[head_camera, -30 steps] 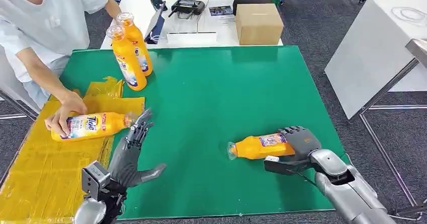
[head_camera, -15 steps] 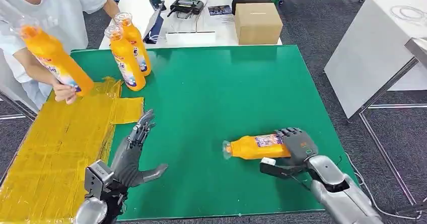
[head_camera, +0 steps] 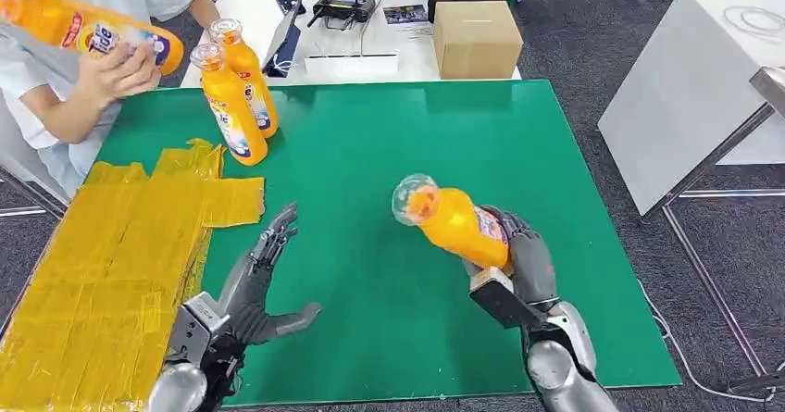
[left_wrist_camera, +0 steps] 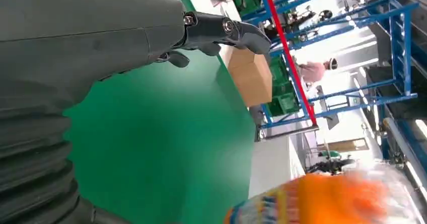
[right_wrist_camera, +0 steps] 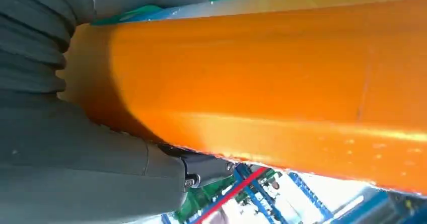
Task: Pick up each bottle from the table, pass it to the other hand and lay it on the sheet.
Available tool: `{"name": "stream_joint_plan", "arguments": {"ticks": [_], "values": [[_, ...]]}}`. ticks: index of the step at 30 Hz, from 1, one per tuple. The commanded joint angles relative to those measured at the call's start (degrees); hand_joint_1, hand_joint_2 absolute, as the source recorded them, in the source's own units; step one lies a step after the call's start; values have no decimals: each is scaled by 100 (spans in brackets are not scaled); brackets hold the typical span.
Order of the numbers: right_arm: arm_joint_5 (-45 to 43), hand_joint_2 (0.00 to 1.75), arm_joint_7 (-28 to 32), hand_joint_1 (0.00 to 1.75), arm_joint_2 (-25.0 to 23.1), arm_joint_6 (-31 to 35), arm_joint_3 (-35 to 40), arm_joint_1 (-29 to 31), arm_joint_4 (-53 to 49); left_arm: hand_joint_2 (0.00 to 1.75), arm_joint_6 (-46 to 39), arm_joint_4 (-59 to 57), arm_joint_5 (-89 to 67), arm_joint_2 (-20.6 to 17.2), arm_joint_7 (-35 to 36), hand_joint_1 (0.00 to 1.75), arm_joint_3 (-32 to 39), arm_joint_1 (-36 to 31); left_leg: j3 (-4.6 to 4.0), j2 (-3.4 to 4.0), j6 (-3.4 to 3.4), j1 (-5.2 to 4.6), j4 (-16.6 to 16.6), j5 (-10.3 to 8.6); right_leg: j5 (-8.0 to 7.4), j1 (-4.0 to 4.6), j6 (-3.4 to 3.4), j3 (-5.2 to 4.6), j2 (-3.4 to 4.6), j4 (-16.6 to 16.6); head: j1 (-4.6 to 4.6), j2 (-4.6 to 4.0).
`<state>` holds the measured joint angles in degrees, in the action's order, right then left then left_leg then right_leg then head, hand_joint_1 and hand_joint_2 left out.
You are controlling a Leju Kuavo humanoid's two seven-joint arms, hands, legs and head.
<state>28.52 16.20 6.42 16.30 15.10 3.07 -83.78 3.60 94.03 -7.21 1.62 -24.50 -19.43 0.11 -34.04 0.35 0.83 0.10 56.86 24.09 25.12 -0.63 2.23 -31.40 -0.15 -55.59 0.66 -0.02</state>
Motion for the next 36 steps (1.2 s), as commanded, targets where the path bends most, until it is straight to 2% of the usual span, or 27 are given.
{"name": "stream_joint_plan", "arguments": {"ticks": [1,8,9,13,14,20,27,36], "values": [[-677,175,141,175,-581,-351,-78,23,-221,175,-95,-415,70,-227,70,0,-256,-311,12,-4,-6,4,-3,4,4,4,-8,12,-1,4,0,0],[-1667,175,196,175,-923,-1532,705,419,632,175,-23,-704,236,-197,141,0,-403,-648,12,5,-5,5,-5,2,-1,6,-6,10,7,6,-2,0],[-1720,175,201,175,-969,-1594,831,491,777,175,-15,-748,263,-189,149,0,-435,-699,30,7,-10,15,-6,10,3,16,-13,31,11,14,-2,0],[-1988,175,237,175,-1135,-1841,1346,803,1362,175,13,-910,431,-146,186,0,-569,-902,15,12,-5,7,-7,2,-2,7,-6,13,13,7,0,0],[-2006,175,231,175,-1176,-1866,1405,825,1422,175,14,-924,449,-136,187,0,-580,-923,33,15,-9,17,-9,8,-1,17,-12,32,19,15,-2,0],[-2092,175,228,175,-1264,-1912,1763,1021,1837,175,40,-975,637,-142,184,0,-665,-1009,19,8,-6,11,-6,4,0,11,-6,20,10,10,-2,0],[-2087,175,216,175,-1293,-1838,1801,1053,1924,175,50,-985,667,-142,183,0,-694,-1025,11,-3,-6,6,-6,1,2,6,-5,14,-1,7,-2,0],[-1873,175,214,175,-1374,-1436,1995,1311,2235,175,103,-1054,824,-157,203,0,-846,-1146,6,3,-6,6,-5,2,1,6,-5,8,4,5,-2,0]]}}
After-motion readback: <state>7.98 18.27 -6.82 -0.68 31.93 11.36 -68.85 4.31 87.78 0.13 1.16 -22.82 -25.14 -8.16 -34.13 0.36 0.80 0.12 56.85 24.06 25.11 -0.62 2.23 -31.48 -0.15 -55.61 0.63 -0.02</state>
